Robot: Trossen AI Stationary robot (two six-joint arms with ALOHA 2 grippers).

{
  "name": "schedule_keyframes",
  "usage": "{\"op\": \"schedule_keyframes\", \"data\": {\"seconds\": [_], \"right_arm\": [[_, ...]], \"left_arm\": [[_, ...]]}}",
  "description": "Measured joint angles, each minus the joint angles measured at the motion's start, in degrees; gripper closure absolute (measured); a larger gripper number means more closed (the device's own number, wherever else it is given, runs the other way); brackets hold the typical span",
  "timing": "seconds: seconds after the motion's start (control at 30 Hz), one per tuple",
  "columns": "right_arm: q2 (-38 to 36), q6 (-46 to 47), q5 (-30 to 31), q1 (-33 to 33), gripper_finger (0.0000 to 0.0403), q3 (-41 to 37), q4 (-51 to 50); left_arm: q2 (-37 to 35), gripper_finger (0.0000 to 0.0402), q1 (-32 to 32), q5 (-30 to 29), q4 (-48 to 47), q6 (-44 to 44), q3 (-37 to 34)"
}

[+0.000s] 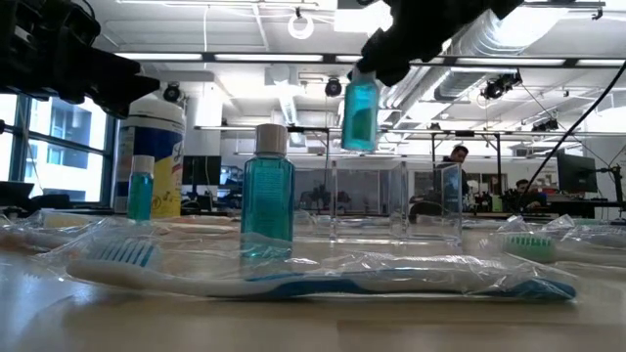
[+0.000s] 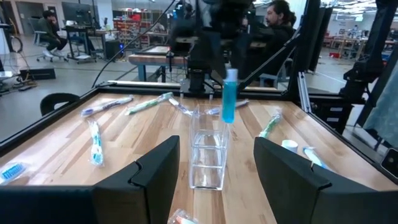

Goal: Pick & Place toothbrushing station
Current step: Put the top blue mouthwash into the transparent organizer

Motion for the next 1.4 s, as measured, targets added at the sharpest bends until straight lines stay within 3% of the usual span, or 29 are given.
{"op": "schedule_keyframes", "data": {"seconds": [0.27, 0.63, 1.07, 1.4], "right_arm": [[0.1, 0.0, 0.0, -3.2, 0.0313, -0.1, -2.3], [2.1, -0.9, -3.6, -7.5, 0.0313, -5.8, 5.5], [10.2, -3.0, -4.2, -8.0, 0.0313, -5.6, 9.5], [11.0, -3.0, -4.5, -8.0, 0.0313, -5.5, 10.2]], "left_arm": [[0.0, 0.0194, 0.0, 1.1, -0.2, 0.0, 0.0], [0.0, 0.0194, 0.0, 1.1, -0.3, 0.2, 0.0], [0.0, 0.0194, 0.0, 1.1, -0.2, 0.2, 0.0], [0.0, 0.0194, 0.0, 1.0, -0.2, 0.2, 0.0]]}}
